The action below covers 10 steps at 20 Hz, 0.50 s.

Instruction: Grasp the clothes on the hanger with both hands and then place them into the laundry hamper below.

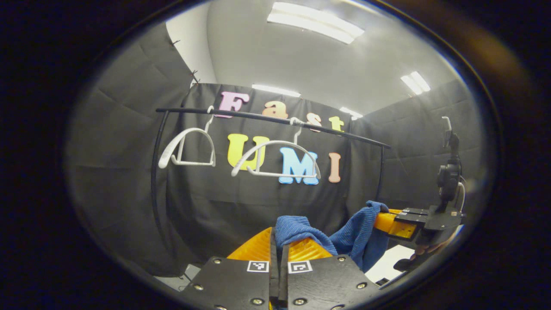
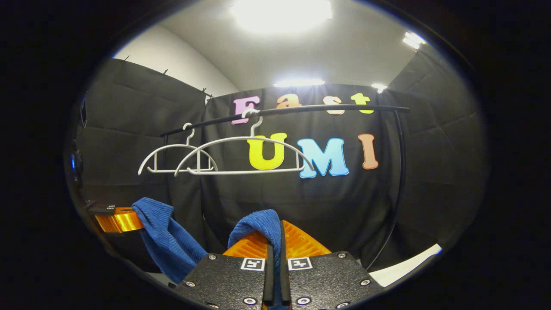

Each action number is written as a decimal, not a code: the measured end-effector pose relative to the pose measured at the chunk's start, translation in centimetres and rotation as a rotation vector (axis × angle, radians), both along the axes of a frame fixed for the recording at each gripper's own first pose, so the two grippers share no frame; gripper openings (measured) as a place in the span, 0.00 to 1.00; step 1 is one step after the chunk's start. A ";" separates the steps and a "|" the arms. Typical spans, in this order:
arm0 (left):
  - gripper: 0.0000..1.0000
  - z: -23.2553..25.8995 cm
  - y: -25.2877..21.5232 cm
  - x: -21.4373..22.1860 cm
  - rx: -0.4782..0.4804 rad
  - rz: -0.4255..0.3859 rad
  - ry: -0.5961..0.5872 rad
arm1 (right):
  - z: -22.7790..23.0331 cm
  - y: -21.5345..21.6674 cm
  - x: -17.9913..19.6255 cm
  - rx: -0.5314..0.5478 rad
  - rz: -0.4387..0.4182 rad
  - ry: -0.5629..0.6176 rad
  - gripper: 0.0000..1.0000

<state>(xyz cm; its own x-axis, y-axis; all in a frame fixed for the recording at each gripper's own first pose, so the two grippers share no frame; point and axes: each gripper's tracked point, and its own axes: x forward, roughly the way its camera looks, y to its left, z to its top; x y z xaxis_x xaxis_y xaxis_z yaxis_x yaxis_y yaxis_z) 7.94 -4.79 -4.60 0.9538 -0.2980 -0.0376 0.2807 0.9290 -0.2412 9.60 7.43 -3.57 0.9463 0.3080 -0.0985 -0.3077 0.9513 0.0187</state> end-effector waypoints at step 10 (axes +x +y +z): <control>0.05 -11.5 -2.5 -3.7 0.062 -0.026 0.168 | -12.3 -0.4 -4.0 -0.061 0.018 0.233 0.06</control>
<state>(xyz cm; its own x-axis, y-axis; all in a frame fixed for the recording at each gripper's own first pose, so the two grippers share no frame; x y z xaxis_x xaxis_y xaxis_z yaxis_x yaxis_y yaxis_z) 4.25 -7.30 -16.13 0.9246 -0.3144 -0.2152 0.2651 0.9366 -0.2293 5.60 7.07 -15.89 0.8902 0.3117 -0.3323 -0.3191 0.9471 0.0336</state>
